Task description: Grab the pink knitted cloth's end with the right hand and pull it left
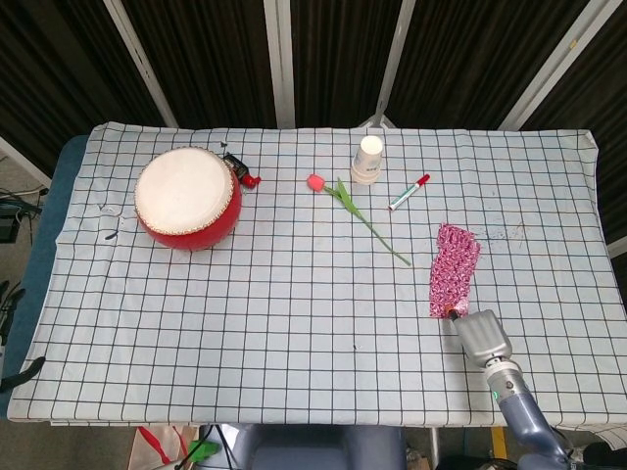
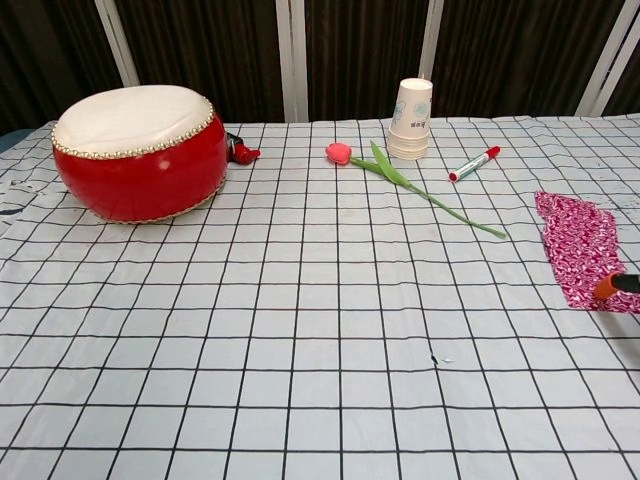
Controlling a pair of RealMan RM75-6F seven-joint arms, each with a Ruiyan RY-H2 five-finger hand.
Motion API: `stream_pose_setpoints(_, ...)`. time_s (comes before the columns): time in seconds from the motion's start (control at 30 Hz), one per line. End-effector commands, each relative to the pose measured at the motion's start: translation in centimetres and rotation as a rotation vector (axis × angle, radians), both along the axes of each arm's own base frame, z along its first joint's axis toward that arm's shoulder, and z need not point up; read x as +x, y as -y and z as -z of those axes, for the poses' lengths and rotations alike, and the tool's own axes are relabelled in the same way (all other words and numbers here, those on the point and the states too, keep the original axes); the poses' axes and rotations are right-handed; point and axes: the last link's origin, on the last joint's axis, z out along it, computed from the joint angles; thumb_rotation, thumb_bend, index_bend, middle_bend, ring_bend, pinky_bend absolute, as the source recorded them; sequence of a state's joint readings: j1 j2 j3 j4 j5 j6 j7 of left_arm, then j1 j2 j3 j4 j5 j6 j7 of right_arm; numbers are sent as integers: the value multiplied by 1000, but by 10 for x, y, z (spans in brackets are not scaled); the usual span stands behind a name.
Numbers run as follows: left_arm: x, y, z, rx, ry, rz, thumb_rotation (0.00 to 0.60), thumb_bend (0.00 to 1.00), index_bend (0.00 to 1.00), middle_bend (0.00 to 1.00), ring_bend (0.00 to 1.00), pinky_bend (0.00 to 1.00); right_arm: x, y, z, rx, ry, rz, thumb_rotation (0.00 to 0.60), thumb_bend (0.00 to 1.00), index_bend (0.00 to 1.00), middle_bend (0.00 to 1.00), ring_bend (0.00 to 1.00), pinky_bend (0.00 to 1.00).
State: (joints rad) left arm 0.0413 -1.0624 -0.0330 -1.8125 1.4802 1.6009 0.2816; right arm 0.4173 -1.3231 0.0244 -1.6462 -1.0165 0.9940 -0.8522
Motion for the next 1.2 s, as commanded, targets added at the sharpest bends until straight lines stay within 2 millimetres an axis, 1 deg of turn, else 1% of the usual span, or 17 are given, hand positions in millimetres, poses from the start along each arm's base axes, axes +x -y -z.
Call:
stream_pose_setpoints(0.03, 0, 0, 0, -1, -1, 0, 600, 247, 122, 2, 0, 19, -1, -1, 0, 10, -9, 5, 600, 684, 216, 811, 743, 548)
stream_pose_setpoints(0.23, 0, 0, 1, 0, -3, 0, 600, 247, 122, 2, 0, 19, -2, -5, -2, 14, -10, 14, 600, 684, 217, 811, 743, 548)
stream_pose_setpoints(0.47, 1, 0, 2, -7, -5, 2, 600, 246, 122, 2, 0, 20, -1, -22, -10, 24, 3, 0, 600, 684, 217, 811, 743, 547)
stream_pose_setpoints(0.67, 1, 0, 3, -6, -7, 1, 600, 247, 122, 2, 0, 19, -4, -40, -12, 54, -8, -13, 600, 685, 224, 811, 743, 548)
stream_pose_setpoints(0.87, 1, 0, 1, -1, -6, -1, 600, 246, 122, 2, 0, 19, -7, -52, -18, 57, -16, -22, 600, 686, 224, 811, 742, 547)
stream_pose_setpoints(1.03, 1, 0, 2, -3, -7, 1, 600, 247, 122, 2, 0, 19, 7, -44, -26, 3, 34, -59, 600, 686, 224, 811, 743, 547)
stream_pose_setpoints(1.2, 0, 0, -1, 10, -4, -3, 600, 246, 122, 2, 0, 19, 20, -29, -33, -38, 65, -78, 600, 686, 224, 811, 743, 548)
